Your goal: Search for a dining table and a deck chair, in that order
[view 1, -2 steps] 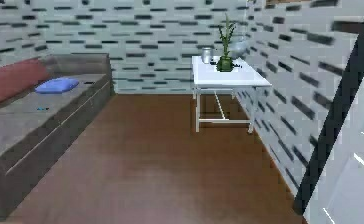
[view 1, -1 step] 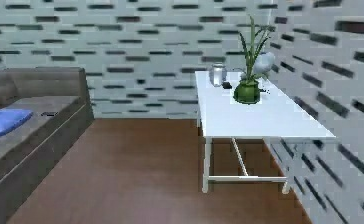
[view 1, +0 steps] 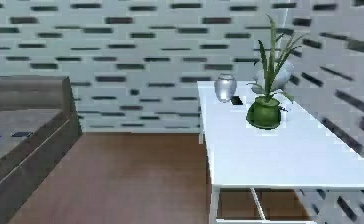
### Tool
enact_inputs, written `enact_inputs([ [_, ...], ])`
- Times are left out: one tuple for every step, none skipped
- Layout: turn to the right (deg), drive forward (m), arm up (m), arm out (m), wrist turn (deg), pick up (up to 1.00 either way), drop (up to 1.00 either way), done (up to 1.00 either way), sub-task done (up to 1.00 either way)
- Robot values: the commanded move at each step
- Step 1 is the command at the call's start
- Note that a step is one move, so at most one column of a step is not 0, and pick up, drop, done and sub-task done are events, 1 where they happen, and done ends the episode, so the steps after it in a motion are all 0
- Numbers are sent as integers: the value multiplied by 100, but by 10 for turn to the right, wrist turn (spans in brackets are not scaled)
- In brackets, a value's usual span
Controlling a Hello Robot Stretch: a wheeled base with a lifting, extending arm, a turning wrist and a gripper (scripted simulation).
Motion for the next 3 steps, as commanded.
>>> enact_inputs([
  [210, 0, 0, 0, 0, 0, 0, 0, 0],
  [0, 0, 0, 0, 0, 0, 0, 0, 100],
  [450, 0, 0, 0, 0, 0, 0, 0, 0],
])
